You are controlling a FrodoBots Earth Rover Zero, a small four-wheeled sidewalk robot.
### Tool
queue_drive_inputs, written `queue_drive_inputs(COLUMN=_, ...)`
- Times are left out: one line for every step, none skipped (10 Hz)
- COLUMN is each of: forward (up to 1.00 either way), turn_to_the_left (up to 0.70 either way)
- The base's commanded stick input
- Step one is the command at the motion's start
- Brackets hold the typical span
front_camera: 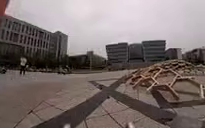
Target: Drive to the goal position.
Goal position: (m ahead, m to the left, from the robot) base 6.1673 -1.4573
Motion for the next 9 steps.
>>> queue_drive_inputs(forward=0.70, turn_to_the_left=0.01)
queue_drive_inputs(forward=0.70, turn_to_the_left=0.01)
queue_drive_inputs(forward=0.70, turn_to_the_left=0.01)
queue_drive_inputs(forward=0.70, turn_to_the_left=0.00)
queue_drive_inputs(forward=0.70, turn_to_the_left=0.00)
queue_drive_inputs(forward=0.70, turn_to_the_left=0.01)
queue_drive_inputs(forward=0.70, turn_to_the_left=0.00)
queue_drive_inputs(forward=0.70, turn_to_the_left=0.03)
queue_drive_inputs(forward=0.70, turn_to_the_left=0.11)
